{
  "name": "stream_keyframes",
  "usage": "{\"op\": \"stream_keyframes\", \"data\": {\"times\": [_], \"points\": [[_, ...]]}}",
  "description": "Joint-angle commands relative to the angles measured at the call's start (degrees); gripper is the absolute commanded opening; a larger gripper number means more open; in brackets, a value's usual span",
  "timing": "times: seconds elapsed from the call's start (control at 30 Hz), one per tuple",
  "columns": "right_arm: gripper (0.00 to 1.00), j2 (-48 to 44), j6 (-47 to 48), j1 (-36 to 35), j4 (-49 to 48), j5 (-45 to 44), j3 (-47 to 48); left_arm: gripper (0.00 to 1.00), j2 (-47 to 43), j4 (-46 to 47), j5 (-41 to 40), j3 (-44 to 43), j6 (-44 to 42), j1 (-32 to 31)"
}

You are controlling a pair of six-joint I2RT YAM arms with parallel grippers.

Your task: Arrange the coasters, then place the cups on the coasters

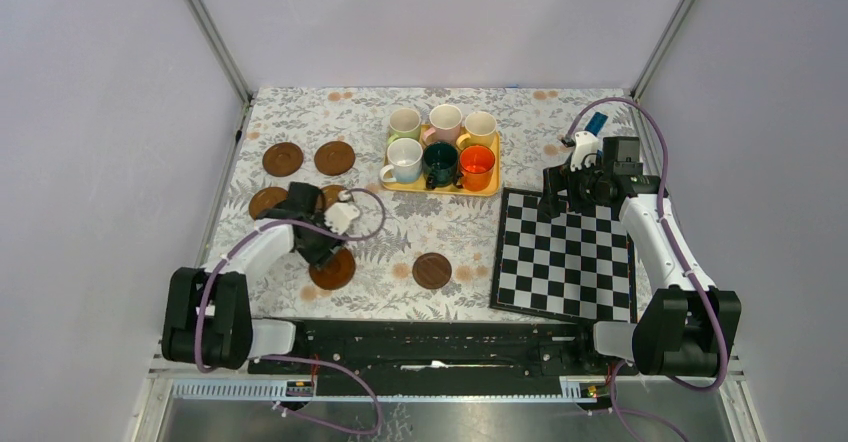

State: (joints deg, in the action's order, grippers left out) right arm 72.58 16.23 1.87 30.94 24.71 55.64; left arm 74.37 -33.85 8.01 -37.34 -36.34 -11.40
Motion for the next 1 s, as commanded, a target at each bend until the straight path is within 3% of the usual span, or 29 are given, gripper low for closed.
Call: {"op": "stream_keyframes", "data": {"times": [0.0, 0.2, 0.47, 0.97], "points": [[0.98, -1.08, 0.21, -0.26, -0.93, 1.13, 0.11, 0.46, 0.48, -2.07, 1.58, 0.21, -8.12, 12.54], [0.98, -1.39, 0.62, -0.29, -0.87, 1.09, -0.11, 0.45, 5.79, -2.79, 3.3, -3.46, -14.12, 30.04], [0.98, -0.9, 0.47, -0.29, -1.01, 1.32, 0.12, 0.45, 10.73, -1.99, 4.58, -8.68, -17.09, 43.59], [0.98, 0.54, 0.3, -0.29, -0.77, 0.94, 1.43, 0.45, 15.44, 2.03, 3.95, -13.59, -14.93, 46.48]]}}
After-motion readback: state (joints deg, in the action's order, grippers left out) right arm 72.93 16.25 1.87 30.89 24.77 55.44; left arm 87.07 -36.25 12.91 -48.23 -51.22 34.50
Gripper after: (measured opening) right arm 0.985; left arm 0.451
